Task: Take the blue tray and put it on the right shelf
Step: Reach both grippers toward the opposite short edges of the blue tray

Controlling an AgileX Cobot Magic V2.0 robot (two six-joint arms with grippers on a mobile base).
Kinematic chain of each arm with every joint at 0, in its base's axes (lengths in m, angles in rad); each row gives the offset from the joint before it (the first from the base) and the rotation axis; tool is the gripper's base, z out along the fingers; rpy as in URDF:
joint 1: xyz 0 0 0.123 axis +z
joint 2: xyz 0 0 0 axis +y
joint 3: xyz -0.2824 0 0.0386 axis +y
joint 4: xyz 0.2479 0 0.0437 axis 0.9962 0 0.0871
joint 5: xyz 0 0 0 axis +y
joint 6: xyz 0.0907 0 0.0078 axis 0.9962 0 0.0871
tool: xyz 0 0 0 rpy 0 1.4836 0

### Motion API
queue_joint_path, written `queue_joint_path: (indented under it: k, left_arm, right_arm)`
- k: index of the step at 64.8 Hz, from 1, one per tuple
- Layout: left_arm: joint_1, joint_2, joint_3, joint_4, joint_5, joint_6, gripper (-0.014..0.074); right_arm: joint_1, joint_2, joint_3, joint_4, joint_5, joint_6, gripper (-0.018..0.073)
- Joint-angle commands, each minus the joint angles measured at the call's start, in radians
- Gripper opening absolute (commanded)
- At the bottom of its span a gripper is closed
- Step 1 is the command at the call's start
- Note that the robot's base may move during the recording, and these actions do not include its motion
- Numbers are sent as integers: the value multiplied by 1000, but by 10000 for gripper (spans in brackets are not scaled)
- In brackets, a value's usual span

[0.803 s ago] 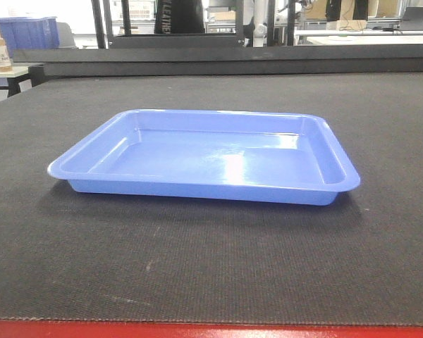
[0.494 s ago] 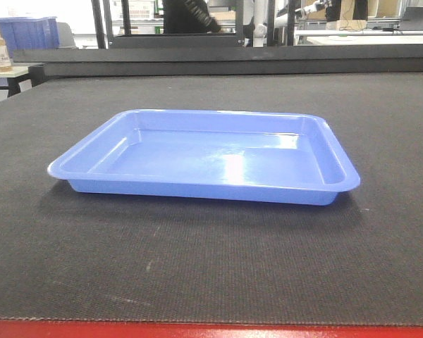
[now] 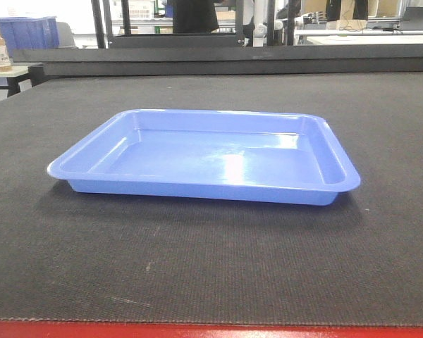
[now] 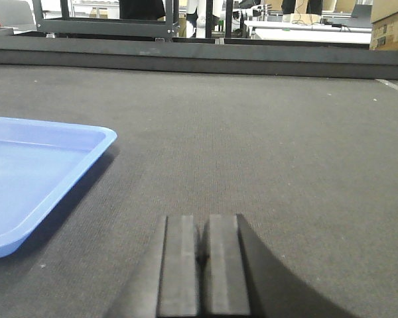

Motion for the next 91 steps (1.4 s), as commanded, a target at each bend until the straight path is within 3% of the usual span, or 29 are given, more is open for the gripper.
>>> queue_joint_path:
  k: [1, 7, 22, 29, 36, 41, 50, 58, 64, 76, 84, 91]
  left_arm:
    - [-8, -14, 26, -8, -160, 0, -48]
    - [-8, -9, -27, -8, -194, 0, -48]
    - [-8, 135, -434, 23, 160, 2, -3]
    - [-8, 250, -582, 23, 241, 2, 143]
    - [-8, 375, -640, 21, 295, 2, 328]
    - [-32, 444, -658, 12, 321, 2, 400]
    - [-164, 572, -737, -4, 372, 123, 408]
    - [-289, 732, -845, -11, 423, 130, 402]
    - [-342, 857, -934, -11, 459, 130, 402]
    - [-338, 1156, -1165, -9, 631, 121, 402]
    - [-320, 1344, -1308, -7, 726, 54, 402]
    - [-308, 1513, -1439, -7, 810, 9, 402]
  right_arm:
    - [-7, -20, -27, 10, -150, 9, 55]
    - [-7, -20, -108, 35, -123, 29, 55]
    - [-7, 93, -508, 35, 281, 27, 76]
    - [-7, 200, -609, 35, 337, 27, 251]
    - [-7, 316, -628, 35, 286, 27, 521]
    - [12, 392, -633, 35, 246, 27, 638]
    - [117, 540, -713, 86, 238, 27, 620]
    - [257, 692, -815, 90, 259, 27, 620]
    - [346, 824, -915, 90, 335, 27, 620]
    - [381, 1172, -1153, 89, 634, 93, 620]
    - [370, 1349, -1306, 84, 713, 172, 620]
    - [365, 1502, -1423, 17, 769, 282, 620]
